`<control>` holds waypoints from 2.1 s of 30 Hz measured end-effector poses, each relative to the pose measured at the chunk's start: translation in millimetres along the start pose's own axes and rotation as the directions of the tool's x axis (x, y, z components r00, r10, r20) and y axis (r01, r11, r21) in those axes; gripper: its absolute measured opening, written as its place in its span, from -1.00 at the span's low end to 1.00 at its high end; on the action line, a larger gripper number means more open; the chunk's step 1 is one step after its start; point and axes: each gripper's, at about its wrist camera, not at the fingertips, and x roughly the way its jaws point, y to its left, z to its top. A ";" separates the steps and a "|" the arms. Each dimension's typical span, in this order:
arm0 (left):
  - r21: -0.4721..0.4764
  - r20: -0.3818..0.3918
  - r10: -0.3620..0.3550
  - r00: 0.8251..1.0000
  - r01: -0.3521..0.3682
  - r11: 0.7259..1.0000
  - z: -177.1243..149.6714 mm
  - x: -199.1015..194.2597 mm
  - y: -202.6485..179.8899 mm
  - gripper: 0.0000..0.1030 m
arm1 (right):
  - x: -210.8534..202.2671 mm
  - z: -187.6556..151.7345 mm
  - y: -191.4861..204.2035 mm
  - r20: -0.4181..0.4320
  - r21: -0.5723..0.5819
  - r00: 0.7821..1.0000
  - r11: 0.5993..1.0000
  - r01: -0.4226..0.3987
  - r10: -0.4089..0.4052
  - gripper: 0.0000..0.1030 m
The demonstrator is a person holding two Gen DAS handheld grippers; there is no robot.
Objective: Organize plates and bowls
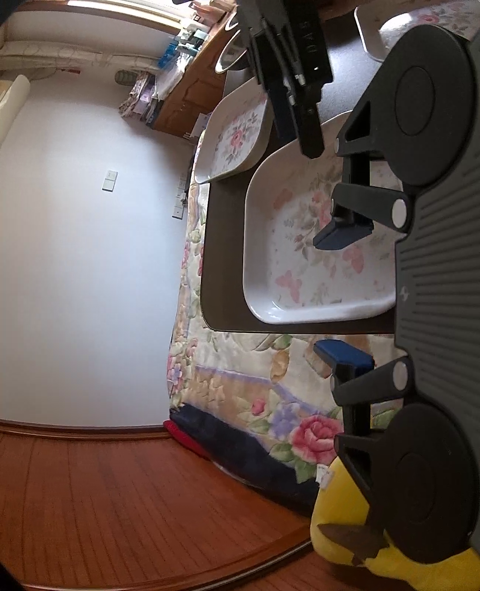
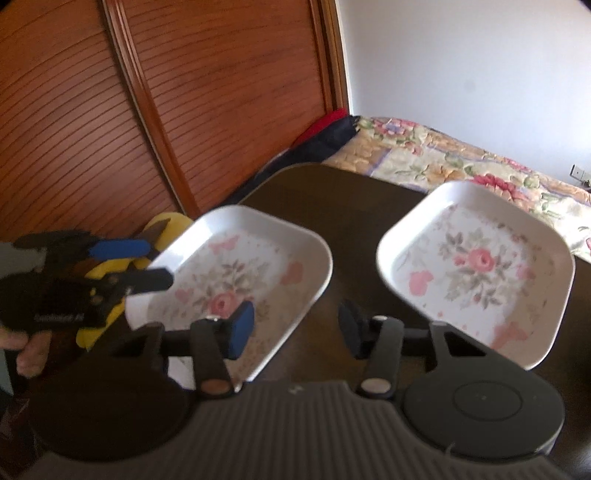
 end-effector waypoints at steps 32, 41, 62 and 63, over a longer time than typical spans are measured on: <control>0.007 0.045 0.037 0.998 -0.037 0.999 2.6 -18.2 -19.4 -0.43 | -13.2 -9.4 -6.6 0.090 0.058 0.996 0.998 -0.016 0.011 -0.77; 0.042 0.116 0.026 0.993 -0.031 0.999 11.1 -53.7 -48.3 -0.44 | -48.1 -12.1 -11.2 0.174 0.081 0.985 0.997 -0.019 0.005 -0.79; 0.118 0.192 -0.017 0.981 -0.006 0.993 -12.5 -110.2 -114.8 -0.43 | -122.7 -64.7 -23.3 0.274 0.108 0.962 0.994 -0.014 -0.016 -0.79; 0.117 0.194 -0.019 0.981 -0.004 0.993 -14.8 -111.8 -116.4 -0.43 | -125.2 -69.0 -22.9 0.277 0.103 0.961 0.995 -0.013 -0.016 -0.79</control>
